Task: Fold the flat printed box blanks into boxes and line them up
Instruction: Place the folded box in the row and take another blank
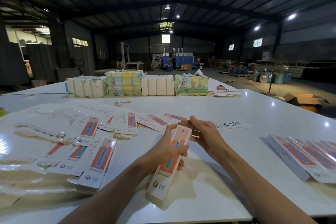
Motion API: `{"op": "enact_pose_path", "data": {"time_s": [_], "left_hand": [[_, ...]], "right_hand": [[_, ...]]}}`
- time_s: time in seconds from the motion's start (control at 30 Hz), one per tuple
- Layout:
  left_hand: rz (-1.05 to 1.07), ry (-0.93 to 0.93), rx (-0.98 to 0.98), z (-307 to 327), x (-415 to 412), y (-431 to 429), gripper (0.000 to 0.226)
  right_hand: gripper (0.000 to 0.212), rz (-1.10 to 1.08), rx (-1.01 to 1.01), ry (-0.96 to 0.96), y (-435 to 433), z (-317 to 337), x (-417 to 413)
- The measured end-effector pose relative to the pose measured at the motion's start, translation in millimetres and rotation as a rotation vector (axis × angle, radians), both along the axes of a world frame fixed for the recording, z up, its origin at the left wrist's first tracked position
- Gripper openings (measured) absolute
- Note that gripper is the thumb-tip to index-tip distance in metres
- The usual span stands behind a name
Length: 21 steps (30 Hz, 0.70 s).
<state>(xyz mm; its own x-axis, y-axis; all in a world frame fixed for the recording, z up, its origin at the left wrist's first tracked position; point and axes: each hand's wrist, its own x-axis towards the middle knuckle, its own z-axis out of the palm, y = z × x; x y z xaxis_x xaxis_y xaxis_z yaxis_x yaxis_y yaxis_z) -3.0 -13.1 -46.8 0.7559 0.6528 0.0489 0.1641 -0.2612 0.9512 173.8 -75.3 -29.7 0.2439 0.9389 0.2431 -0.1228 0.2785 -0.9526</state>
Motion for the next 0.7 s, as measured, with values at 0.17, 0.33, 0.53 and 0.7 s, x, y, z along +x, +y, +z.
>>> {"op": "enact_pose_path", "data": {"time_s": [0.17, 0.33, 0.53, 0.7], "left_hand": [[-0.019, -0.006, 0.024, -2.2, -2.0, 3.6, 0.088], [-0.023, -0.009, 0.029, -1.8, -1.1, 4.5, 0.094], [-0.003, -0.020, 0.035, -0.5, 0.4, 1.9, 0.090], [0.003, -0.053, -0.011, -4.5, 1.4, 7.1, 0.092]], "right_hand": [[0.017, -0.013, -0.062, 0.139, 0.3, 1.9, 2.0], [0.013, -0.050, -0.079, 0.154, 3.7, 0.1, 5.5], [0.015, -0.042, -0.064, 0.144, 3.9, -0.9, 6.3], [0.016, 0.043, -0.065, 0.166, 0.5, -1.8, 6.6]]}}
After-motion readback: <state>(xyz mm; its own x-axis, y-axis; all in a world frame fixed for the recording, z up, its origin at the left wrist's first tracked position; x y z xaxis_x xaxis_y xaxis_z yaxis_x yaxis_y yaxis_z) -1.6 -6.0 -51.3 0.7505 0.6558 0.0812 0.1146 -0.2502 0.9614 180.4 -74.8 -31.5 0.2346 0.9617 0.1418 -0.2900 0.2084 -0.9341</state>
